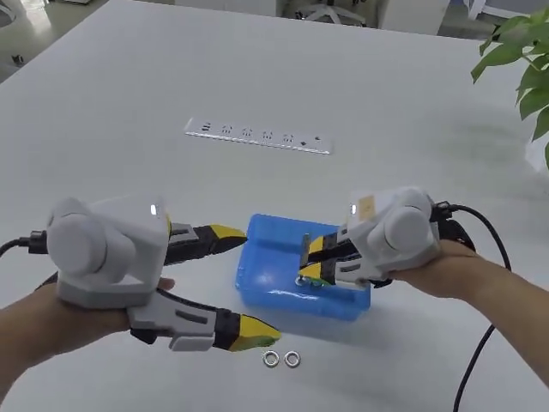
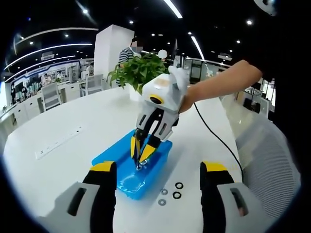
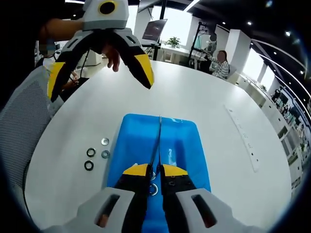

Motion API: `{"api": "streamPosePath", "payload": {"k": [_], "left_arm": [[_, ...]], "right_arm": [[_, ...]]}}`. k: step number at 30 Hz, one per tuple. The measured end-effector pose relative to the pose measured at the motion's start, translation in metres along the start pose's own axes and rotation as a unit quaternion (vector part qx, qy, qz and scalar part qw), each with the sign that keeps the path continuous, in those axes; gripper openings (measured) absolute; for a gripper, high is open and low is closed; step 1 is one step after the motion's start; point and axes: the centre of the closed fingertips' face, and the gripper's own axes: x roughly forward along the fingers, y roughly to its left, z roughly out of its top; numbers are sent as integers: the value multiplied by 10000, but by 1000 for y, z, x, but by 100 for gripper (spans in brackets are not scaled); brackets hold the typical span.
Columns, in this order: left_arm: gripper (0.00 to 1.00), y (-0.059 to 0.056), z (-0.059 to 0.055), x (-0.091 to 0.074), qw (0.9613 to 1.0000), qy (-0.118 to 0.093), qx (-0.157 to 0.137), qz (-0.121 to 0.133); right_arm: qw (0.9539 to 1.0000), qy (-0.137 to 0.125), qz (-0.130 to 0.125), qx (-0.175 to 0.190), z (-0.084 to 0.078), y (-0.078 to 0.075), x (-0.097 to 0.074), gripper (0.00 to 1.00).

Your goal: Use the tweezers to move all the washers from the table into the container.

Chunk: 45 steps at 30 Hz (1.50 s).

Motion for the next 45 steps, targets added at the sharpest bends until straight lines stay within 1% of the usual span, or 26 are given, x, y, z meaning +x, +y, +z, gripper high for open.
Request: {"api": "streamPosePath", "payload": {"k": [2,4,6,11,13,20,22,26,29,31,37,40,45], "left_arm": [[67,3,-2,3,10000,88,40,13],[63,7,-1,5,10000,61,65,-25],[55,10,1,6,9999,46,109,-64],[47,17,5,15,9995,62,273,-130],[44,17,9,18,9993,35,327,-189],[30,22,15,29,9982,64,531,-268],[27,27,17,33,9979,62,585,-254],[22,30,23,42,9972,56,692,-262],[18,32,24,48,9966,79,765,-281],[15,31,25,51,9963,73,790,-320],[11,31,21,57,9955,133,851,-395],[7,30,21,58,9952,150,874,-424],[7,30,21,59,9949,144,890,-442]], "right_arm": [[10000,7,3,-13,0,0,0,10],[10000,10,10,-21,0,0,0,10],[10000,11,12,-33,0,0,0,10],[10000,15,15,-50,0,0,0,10],[10000,17,17,-62,0,1,0,10],[9999,22,40,-99,-1,1,0,10],[9999,26,44,-118,0,1,0,10],[9998,30,58,-164,0,1,0,10],[9998,35,67,-188,0,2,0,10],[9997,42,71,-218,0,2,0,10],[9996,40,86,-268,0,2,0,10],[9995,41,96,-305,0,3,0,10],[9994,53,85,-339,0,2,0,11]]}}
